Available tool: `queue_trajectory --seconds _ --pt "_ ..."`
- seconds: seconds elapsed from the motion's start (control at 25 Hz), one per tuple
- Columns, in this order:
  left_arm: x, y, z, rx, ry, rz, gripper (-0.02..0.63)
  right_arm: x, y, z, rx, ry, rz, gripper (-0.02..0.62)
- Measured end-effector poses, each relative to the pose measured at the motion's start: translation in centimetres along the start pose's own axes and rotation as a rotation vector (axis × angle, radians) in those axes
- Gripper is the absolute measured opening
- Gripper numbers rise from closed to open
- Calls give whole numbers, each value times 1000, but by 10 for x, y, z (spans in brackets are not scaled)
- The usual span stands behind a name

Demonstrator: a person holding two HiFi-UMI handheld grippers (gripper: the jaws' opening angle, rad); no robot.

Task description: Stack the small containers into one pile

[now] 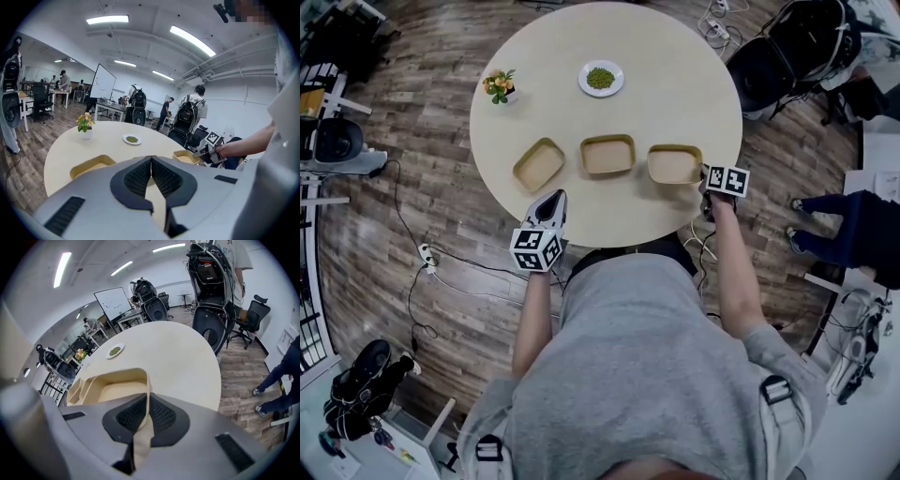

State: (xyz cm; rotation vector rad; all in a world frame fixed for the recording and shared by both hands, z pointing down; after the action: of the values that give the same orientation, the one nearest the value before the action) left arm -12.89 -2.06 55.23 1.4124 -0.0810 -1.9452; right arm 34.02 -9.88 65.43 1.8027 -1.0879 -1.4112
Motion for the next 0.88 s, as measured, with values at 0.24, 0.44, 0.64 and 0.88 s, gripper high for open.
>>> queue_trajectory --seconds 0.24,0.44,0.64,0.88 --pt "2 -5 -3 -3 8 -7 20 8 2 20 26 8 -11 23" --pt "-1 -17 4 11 8 -5 20 20 4 39 26 -12 -21 23" --pt "-6 -30 11 31 -2 -3 20 25 8 58 43 -23 -33 23" --pt "-9 -39 18 46 -12 -5 20 26 19 82 70 -34 -28 23"
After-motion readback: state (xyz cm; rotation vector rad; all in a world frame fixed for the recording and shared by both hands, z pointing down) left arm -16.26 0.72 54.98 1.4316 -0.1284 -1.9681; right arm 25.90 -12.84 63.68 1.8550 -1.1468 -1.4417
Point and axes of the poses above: the fingertips, and each gripper's own axes: y forward along the fingers, z to its left, x out of its top, the point moved 8 cm from there along -y, backward along the fingers, and after that the axes turned 6 degrees about -y, right-handed, at the moved point
